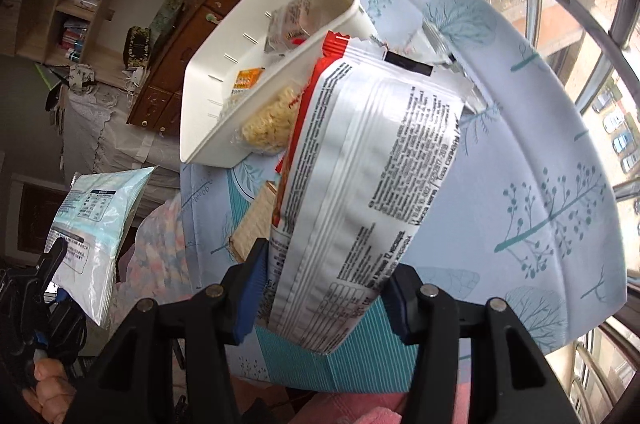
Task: Organize snacks
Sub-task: 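Lift both white bags off the table and carry them toward the tray, then lower both white bags into the white tray and open both tools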
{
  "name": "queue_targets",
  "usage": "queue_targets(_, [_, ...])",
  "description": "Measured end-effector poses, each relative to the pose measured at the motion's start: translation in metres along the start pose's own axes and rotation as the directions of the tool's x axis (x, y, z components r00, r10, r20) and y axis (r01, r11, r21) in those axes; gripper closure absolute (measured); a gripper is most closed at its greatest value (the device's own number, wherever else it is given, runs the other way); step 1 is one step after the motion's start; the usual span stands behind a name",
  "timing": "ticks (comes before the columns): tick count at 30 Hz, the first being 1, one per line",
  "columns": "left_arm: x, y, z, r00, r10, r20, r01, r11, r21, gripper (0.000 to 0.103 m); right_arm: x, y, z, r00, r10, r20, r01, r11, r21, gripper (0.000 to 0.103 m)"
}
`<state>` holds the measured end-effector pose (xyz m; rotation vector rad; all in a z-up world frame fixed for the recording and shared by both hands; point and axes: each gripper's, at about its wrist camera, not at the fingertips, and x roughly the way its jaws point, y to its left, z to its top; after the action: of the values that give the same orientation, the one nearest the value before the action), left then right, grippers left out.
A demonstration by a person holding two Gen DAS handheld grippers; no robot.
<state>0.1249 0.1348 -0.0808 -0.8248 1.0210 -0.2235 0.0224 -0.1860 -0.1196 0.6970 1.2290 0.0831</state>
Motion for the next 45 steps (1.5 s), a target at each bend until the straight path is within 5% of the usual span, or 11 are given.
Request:
queue_targets(18, [0.051, -0.06, 0.076, 0.995, 0.097, 0.01, -0.097, 0.97, 0.222, 0.084, -0.024, 0.062, 0.08, 0.966, -0.011, 0.26, 0.071, 0.972, -0.225, 0.052])
queue_targets(27, [0.109, -0.054, 0.113, 0.988, 0.156, -0.01, -0.146, 0.943, 0.298, 0.084, 0.011, 0.069, 0.125, 0.953, -0.065, 0.296, 0.138, 0.962, -0.234, 0.053])
queue_targets(37, [0.169, -0.04, 0.141, 0.957, 0.288, -0.009, -0.261, 0.879, 0.4, 0.084, 0.06, 0.074, 0.173, 0.939, -0.118, 0.322, 0.203, 0.948, -0.245, 0.054])
queue_targets(42, [0.18, -0.043, 0.145, 0.959, 0.285, 0.009, -0.26, 0.862, 0.436, 0.084, 0.075, 0.08, 0.187, 0.926, -0.13, 0.354, 0.239, 0.928, -0.285, 0.054])
queue_targets(45, [0.185, -0.042, 0.146, 0.954, 0.299, -0.006, -0.266, 0.857, 0.442, 0.082, 0.076, 0.084, 0.191, 0.916, -0.104, 0.388, 0.235, 0.922, -0.308, 0.063])
